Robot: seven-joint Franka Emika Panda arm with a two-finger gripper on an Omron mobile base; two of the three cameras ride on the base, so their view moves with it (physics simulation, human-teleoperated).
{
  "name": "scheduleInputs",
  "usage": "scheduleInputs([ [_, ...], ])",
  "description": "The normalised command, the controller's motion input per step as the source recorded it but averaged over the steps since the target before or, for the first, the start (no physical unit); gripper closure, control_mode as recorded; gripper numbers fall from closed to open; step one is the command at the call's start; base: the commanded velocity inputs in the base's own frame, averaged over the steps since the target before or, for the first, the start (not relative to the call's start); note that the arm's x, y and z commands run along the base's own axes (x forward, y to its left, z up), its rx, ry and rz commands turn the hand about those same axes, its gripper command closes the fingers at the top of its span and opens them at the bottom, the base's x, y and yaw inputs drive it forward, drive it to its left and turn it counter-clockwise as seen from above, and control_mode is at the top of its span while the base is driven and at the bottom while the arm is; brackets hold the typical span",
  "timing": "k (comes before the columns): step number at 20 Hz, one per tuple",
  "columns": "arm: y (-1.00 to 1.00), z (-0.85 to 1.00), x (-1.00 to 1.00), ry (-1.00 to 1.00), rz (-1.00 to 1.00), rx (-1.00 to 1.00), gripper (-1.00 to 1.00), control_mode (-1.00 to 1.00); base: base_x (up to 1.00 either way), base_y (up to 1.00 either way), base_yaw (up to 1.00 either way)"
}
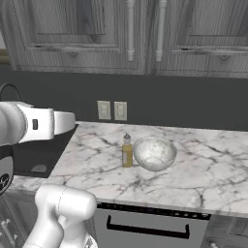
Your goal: Retrieve the bottle and the shaker from the cabinet and place them next to the mixing bowl on the counter. Then add garlic from the fridge to the mixing bowl.
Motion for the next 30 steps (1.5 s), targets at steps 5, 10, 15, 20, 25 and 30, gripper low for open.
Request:
scheduleInputs([
  [5, 0.00, 0.00, 0.00, 0.00, 0.00, 0.00, -1.00, -1.00, 0.00, 0.00, 0.00],
  [10, 0.00, 0.00, 0.00, 0.00, 0.00, 0.00, -1.00, 1.00, -0.26, 0.38, 0.14],
  [15, 0.00, 0.00, 0.00, 0.00, 0.00, 0.00, -1.00, 1.00, -0.41, 0.95, 0.42],
  [20, 0.00, 0.00, 0.00, 0.00, 0.00, 0.00, -1.00, 1.00, 0.05, 0.43, 0.61],
  [25, 0.00, 0.00, 0.00, 0.00, 0.00, 0.00, -1.00, 1.00, 0.17, 0.61, 0.72],
  [30, 0.00, 0.00, 0.00, 0.00, 0.00, 0.00, -1.00, 1.00, 0.49, 0.32, 0.71],
])
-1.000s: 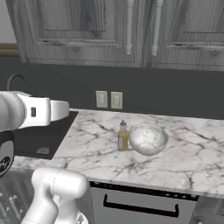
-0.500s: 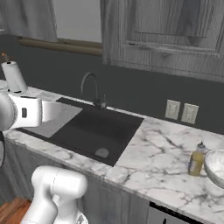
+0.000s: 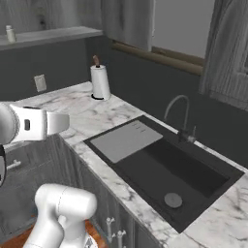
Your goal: Retrieve the bottle and the shaker from the cabinet and place them next to the mixing bowl on the counter. Then add garlic from the fridge to the mixing bowl.
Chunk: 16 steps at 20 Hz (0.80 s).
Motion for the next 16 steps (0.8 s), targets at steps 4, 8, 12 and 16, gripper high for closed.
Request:
scheduleInputs([
  [4, 0.00, 0.00, 0.00, 0.00, 0.00, 0.00, -1.00, 1.00, 0.75, 0.15, 0.52],
  [8, 0.00, 0.00, 0.00, 0.00, 0.00, 0.00, -1.00, 1.00, 0.99, 0.13, 0.42],
  [12, 0.00, 0.00, 0.00, 0.00, 0.00, 0.00, -1.00, 1.00, 0.41, 0.62, 0.44],
  [16, 0.00, 0.00, 0.00, 0.00, 0.00, 0.00, -1.00, 1.00, -0.01, 0.58, 0.50],
])
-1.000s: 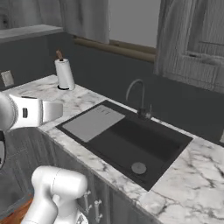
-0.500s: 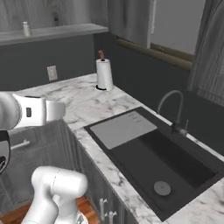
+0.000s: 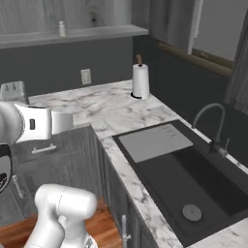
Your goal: Retrieve the bottle and the shaker from the cabinet and place them next to the mixing bowl on the counter. Then add garlic from the fridge to the mixing bowl.
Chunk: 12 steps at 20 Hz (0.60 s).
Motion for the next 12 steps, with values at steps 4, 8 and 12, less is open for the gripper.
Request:
scheduleInputs([
  [4, 0.00, 0.00, 0.00, 0.00, 0.00, 0.00, -1.00, 1.00, -0.35, 0.42, 0.45],
  [8, 0.00, 0.00, 0.00, 0.00, 0.00, 0.00, -1.00, 1.00, -0.23, 0.00, 0.12],
  [12, 0.00, 0.00, 0.00, 0.00, 0.00, 0.00, -1.00, 1.00, -0.06, 0.54, 0.00],
])
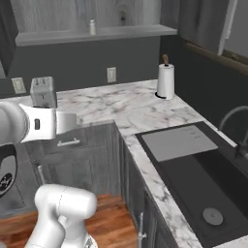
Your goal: Retrieve the bottle and the shaker from the cabinet and place them next to the mixing bowl on the counter. Then add garlic from the fridge to the mixing bowl.
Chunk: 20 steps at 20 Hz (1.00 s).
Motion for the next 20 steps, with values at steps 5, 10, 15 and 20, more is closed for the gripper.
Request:
scheduleInputs([
  [5, 0.00, 0.00, 0.00, 0.00, 0.00, 0.00, -1.00, 1.00, 0.06, 0.96, 0.15],
  [10, 0.00, 0.00, 0.00, 0.00, 0.00, 0.00, -1.00, 1.00, 0.26, 0.39, 0.22],
  [15, 0.00, 0.00, 0.00, 0.00, 0.00, 0.00, -1.00, 1.00, 1.00, -0.46, 0.26],
  [20, 0.00, 0.00, 0.00, 0.00, 0.00, 0.00, -1.00, 1.00, 1.00, -0.58, 0.41],
])
